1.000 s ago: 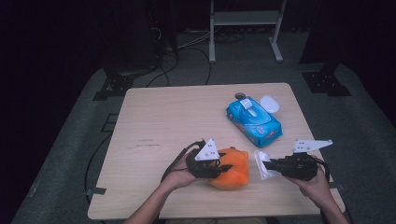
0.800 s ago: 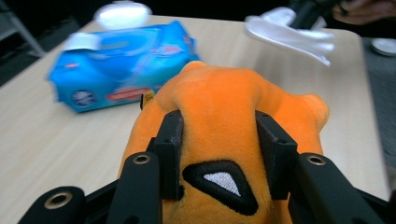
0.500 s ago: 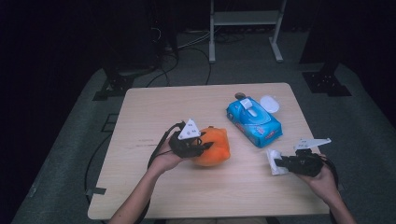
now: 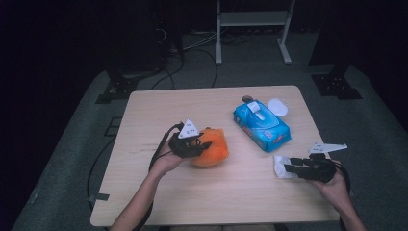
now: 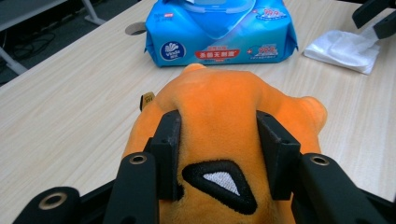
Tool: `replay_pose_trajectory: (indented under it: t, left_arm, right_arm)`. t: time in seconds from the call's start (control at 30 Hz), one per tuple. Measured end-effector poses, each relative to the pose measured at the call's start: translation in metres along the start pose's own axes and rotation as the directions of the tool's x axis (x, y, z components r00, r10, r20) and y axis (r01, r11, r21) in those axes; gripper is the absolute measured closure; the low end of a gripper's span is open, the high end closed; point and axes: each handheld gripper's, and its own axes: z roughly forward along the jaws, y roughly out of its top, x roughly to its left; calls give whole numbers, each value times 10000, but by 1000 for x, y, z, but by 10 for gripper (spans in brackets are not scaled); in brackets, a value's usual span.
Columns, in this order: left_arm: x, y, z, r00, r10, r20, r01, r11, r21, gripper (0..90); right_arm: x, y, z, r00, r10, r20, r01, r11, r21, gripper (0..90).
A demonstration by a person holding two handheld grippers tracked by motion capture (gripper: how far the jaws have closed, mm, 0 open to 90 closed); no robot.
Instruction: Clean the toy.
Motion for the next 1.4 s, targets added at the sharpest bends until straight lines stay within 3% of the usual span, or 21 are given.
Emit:
replay_pose_trajectory:
  t: [0.1, 0.2, 0.4, 0.53, 0.77, 1.03, 1.4]
  left_arm:
    - [1, -8, 6, 9998, -44, 170, 37, 9991, 414, 523]
    - [1, -14, 4, 9984, -497, 281, 499, 9987, -36, 441]
    - [3, -8, -14, 9976, -629, 289, 643, 9966, -514, 324]
    - [4, -10, -25, 9967, -807, 99, 811, 9954, -501, 267]
    - [11, -21, -39, 9896, -1439, 42, 1439, 9874, -655, 205]
    - [12, -34, -53, 9878, -1553, -98, 1545, 9863, -568, 182]
    - [13, -57, -70, 9809, -1915, -342, 1898, 9806, -483, 164]
  right_arm:
    - [3, 2, 1, 9999, -90, -141, 89, 9999, -56, 515]
    - [6, 4, 2, 9995, -212, -253, 209, 9997, -111, 510]
    - [10, 7, 4, 9989, -269, -373, 262, 9994, -206, 499]
    - [12, 9, 4, 9988, -310, -392, 300, 9992, -255, 492]
    - [15, 11, 3, 9986, -328, -417, 314, 9989, -334, 472]
    - [16, 13, 2, 9983, -320, -490, 299, 9986, -426, 467]
    - [15, 12, -2, 9985, -223, -508, 198, 9985, -501, 455]
